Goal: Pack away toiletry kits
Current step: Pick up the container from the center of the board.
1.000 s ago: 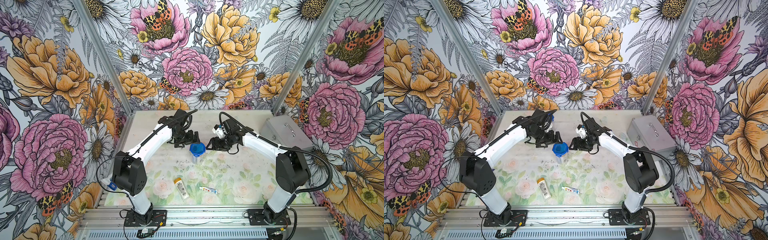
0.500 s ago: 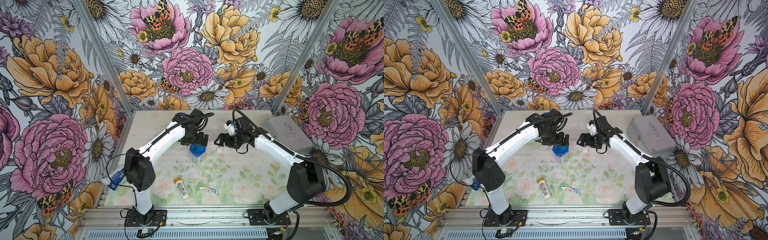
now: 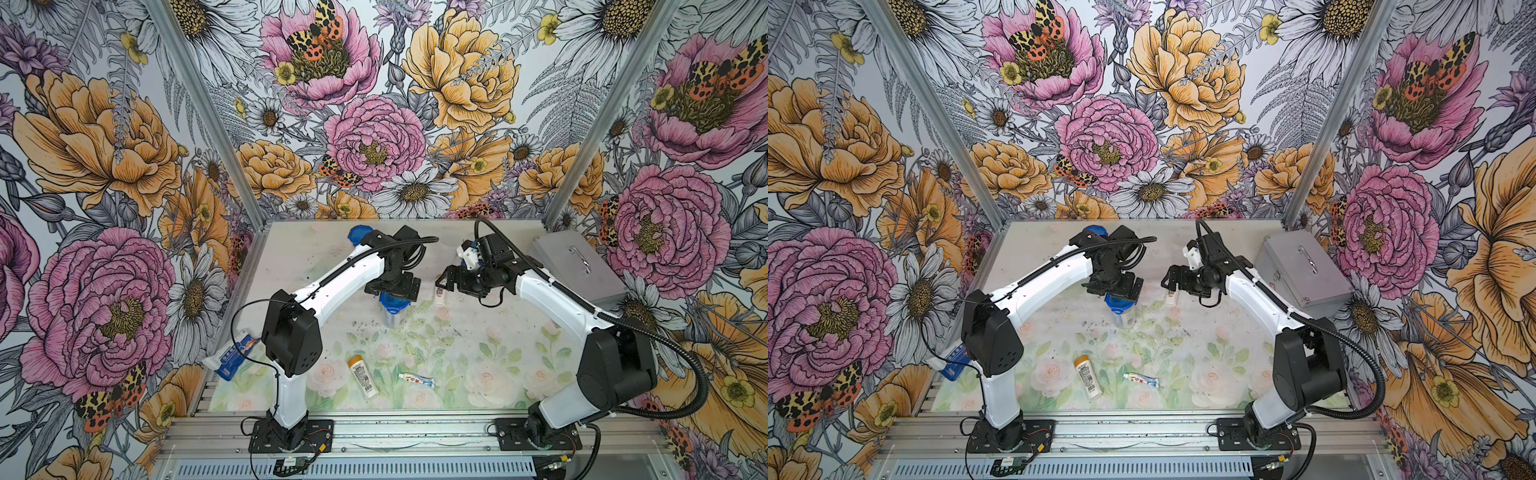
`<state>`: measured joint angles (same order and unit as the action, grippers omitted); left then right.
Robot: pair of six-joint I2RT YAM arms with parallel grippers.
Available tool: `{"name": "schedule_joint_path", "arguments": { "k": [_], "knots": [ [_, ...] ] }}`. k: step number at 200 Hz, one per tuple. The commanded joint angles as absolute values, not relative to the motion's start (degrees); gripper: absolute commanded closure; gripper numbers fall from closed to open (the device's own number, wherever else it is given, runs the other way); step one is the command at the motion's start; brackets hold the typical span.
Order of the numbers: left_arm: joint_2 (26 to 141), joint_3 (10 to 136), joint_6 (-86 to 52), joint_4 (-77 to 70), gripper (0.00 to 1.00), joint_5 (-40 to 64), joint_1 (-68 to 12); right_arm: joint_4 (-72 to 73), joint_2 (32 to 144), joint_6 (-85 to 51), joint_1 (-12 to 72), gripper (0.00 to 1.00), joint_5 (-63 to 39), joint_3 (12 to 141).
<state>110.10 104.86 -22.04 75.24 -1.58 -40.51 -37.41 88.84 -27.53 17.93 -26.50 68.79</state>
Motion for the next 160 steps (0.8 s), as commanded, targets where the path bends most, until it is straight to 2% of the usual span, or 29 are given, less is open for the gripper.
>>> {"name": "schedule_joint_path", "arguments": {
  "k": [1, 160],
  "knots": [
    [111.91, 107.06, -21.24, 75.30, 0.01, -3.34, -41.31, -36.91, 86.92, -27.28, 17.43, 0.09, -24.84, 69.29],
    [113.34, 106.71, -18.82, 75.37, 0.01, -3.78, -41.95, -36.91, 86.16, -27.19, 13.62, 0.09, -23.64, 71.27]
  ]
}}
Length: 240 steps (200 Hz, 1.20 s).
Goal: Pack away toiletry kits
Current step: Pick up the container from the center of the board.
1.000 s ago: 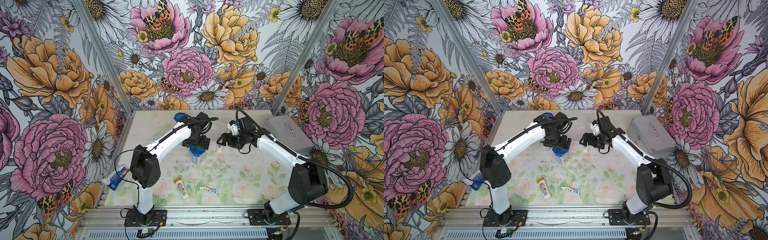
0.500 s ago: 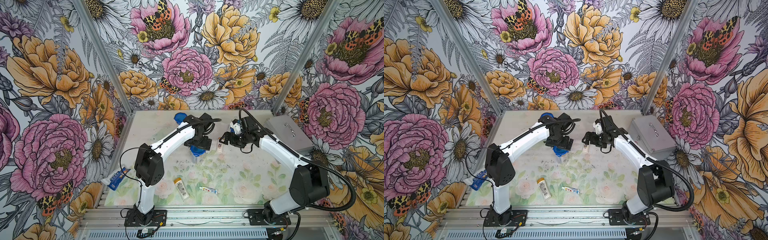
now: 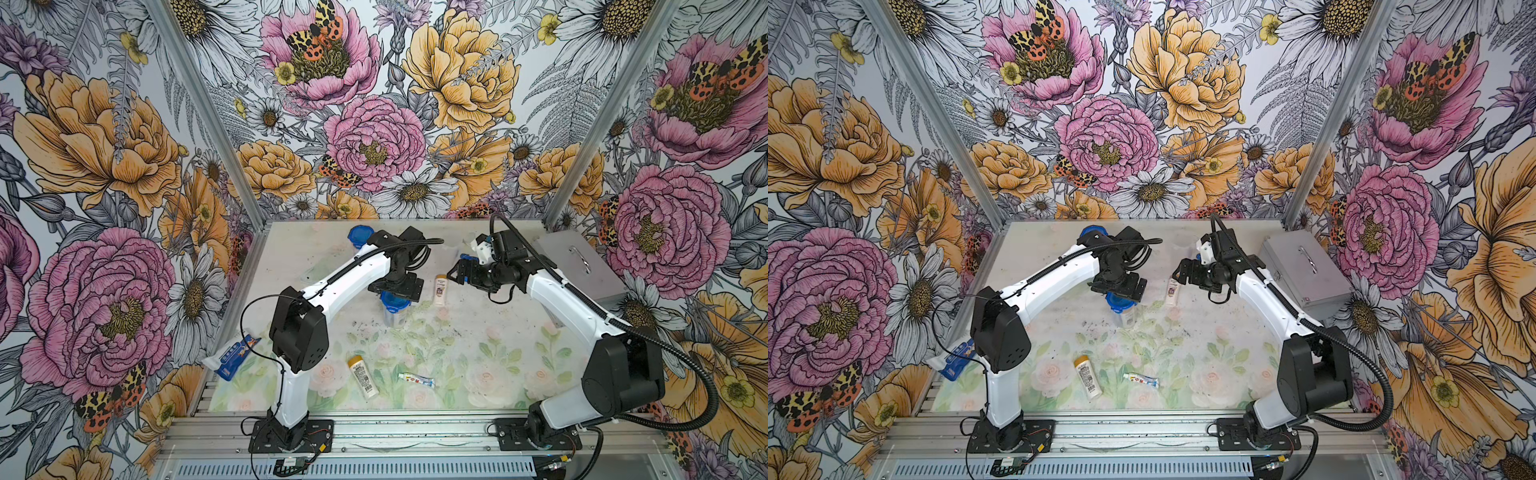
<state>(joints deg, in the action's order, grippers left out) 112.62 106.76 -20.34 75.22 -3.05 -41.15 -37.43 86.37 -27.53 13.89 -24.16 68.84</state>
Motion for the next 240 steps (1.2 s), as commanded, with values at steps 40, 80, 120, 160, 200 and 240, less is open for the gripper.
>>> {"name": "schedule_joint_path", "arguments": {
  "k": [40, 80, 120, 160, 200, 240],
  "knots": [
    [113.68, 106.67, -18.66, 75.32, 0.02, -4.41, -41.91, -36.91, 86.40, -27.16, 13.43, 0.09, -23.66, 71.63],
    [113.72, 106.00, -18.41, 75.32, 0.09, -5.23, -41.93, -36.91, 86.46, -27.16, 13.24, 0.09, -23.77, 71.94],
    [113.71, 106.61, -18.25, 75.36, 0.21, -5.76, -41.93, -36.91, 86.65, -27.18, 13.02, 0.09, -23.74, 72.33],
    [113.29, 108.86, -18.22, 75.67, 0.28, -6.72, -41.01, -36.92, 86.61, -27.40, 12.70, 0.09, -23.66, 72.45],
    [117.00, 118.14, -16.84, 75.88, 0.32, -7.38, -36.92, -36.91, 86.75, -28.83, 12.29, 0.10, -22.79, 73.23],
    [124.66, 130.67, -15.34, 75.87, 0.33, -7.12, -33.79, -37.09, 85.43, -31.19, 12.13, 0.10, -17.95, 74.59]
  ]
}}
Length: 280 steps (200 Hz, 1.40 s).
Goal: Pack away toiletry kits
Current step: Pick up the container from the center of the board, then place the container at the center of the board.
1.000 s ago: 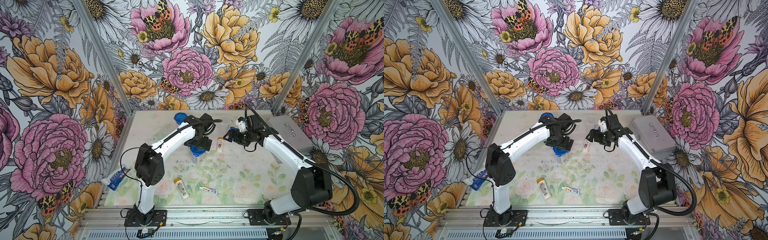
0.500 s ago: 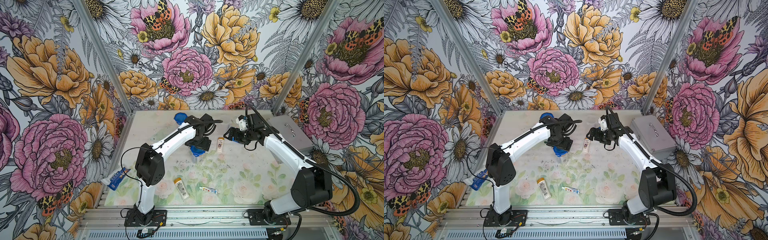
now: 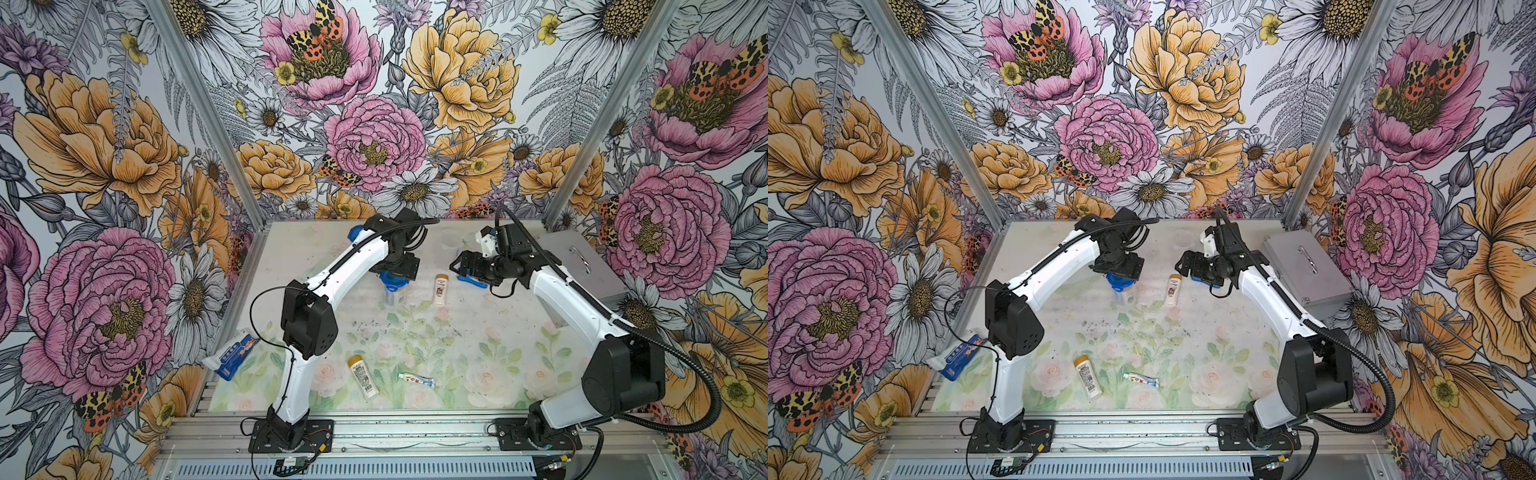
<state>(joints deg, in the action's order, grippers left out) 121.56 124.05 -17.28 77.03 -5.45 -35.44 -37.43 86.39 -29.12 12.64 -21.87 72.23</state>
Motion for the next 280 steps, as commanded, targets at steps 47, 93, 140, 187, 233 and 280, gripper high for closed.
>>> {"name": "schedule_joint_path", "arguments": {
  "k": [47, 93, 140, 187, 233, 280],
  "knots": [
    [135.36, 146.28, -14.96, 76.03, 0.34, -6.33, -30.48, -37.44, 85.95, -33.02, 11.66, 0.10, -16.17, 76.69],
    [141.74, 154.15, -14.76, 75.85, 0.34, -6.49, -29.62, -38.40, 86.83, -32.79, 11.09, 0.10, -16.44, 78.13],
    [143.44, 156.20, -15.00, 75.74, 0.19, -8.37, -29.63, -38.38, 88.51, -32.61, 9.81, 0.10, -16.92, 78.85],
    [143.37, 157.14, -15.20, 75.60, 0.01, -8.44, -29.63, -38.41, 90.38, -31.48, 9.41, 0.10, -16.86, 79.43],
    [142.84, 158.69, -14.70, 75.41, 0.01, -7.82, -29.42, -38.32, 92.66, -30.98, 9.40, 0.10, -16.87, 80.23],
    [141.17, 158.33, -14.32, 75.41, 0.01, -8.74, -29.44, -38.32, 94.35, -31.15, 9.38, 0.10, -15.61, 81.36]
  ]
}}
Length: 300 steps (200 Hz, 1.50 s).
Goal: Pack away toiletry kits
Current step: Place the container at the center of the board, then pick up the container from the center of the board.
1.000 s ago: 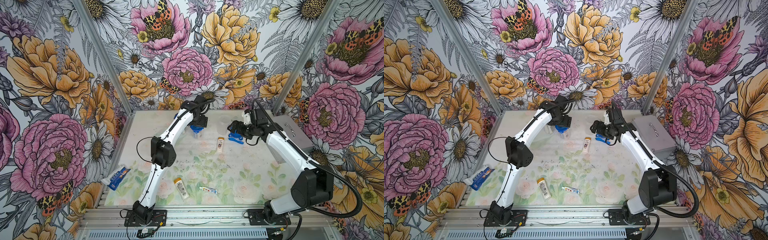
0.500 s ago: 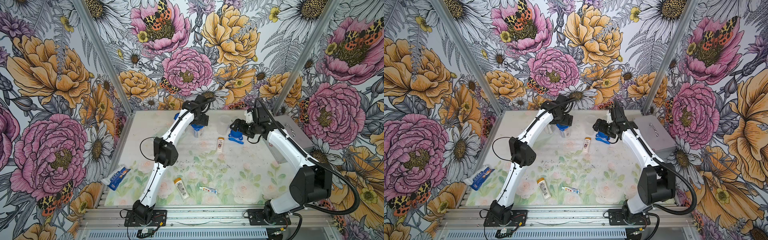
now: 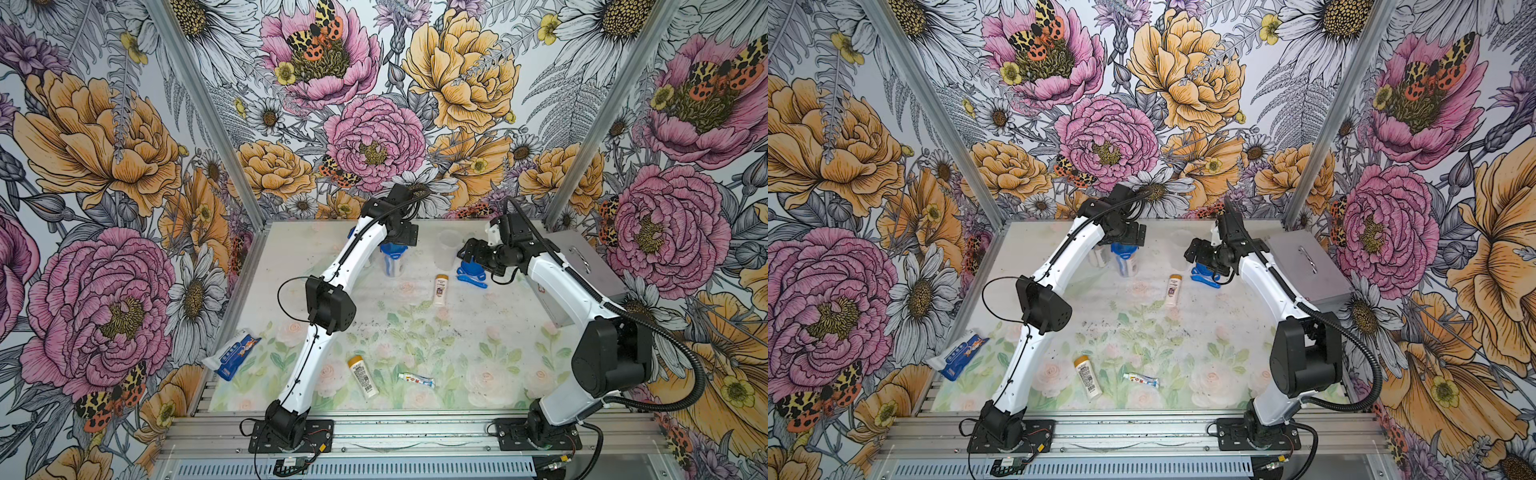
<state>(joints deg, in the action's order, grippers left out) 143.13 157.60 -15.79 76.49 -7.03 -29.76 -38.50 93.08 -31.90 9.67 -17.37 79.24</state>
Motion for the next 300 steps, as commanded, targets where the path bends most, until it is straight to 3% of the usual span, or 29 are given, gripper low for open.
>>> {"name": "schedule_joint_path", "arguments": {
  "k": [1, 129, 173, 212, 248, 300],
  "knots": [
    [141.12, 158.31, -14.28, 75.41, 0.01, -8.76, -29.44, -38.28, 94.37, -31.13, 9.35, 0.10, -15.54, 81.42],
    [129.01, 148.50, -11.13, 75.16, 0.02, -11.35, -37.97, -34.30, 113.53, -34.17, 9.48, 0.20, -11.81, 97.77],
    [123.41, 139.40, -13.80, 73.44, 0.01, -9.19, -39.11, -34.32, 119.28, -33.57, 9.56, 0.25, -11.05, 103.01],
    [114.11, 123.55, -18.01, 66.27, 0.01, -6.05, -38.53, -34.41, 121.22, -32.64, 10.13, 0.49, -10.99, 104.51],
    [106.56, 110.87, -20.88, 59.72, 0.01, -5.05, -38.67, -34.44, 120.06, -31.79, 10.56, 0.59, -10.32, 102.10],
    [100.75, 104.34, -22.92, 55.33, 0.01, -4.76, -37.72, -34.53, 118.65, -30.32, 11.17, 0.89, -9.80, 100.24]
  ]
}}
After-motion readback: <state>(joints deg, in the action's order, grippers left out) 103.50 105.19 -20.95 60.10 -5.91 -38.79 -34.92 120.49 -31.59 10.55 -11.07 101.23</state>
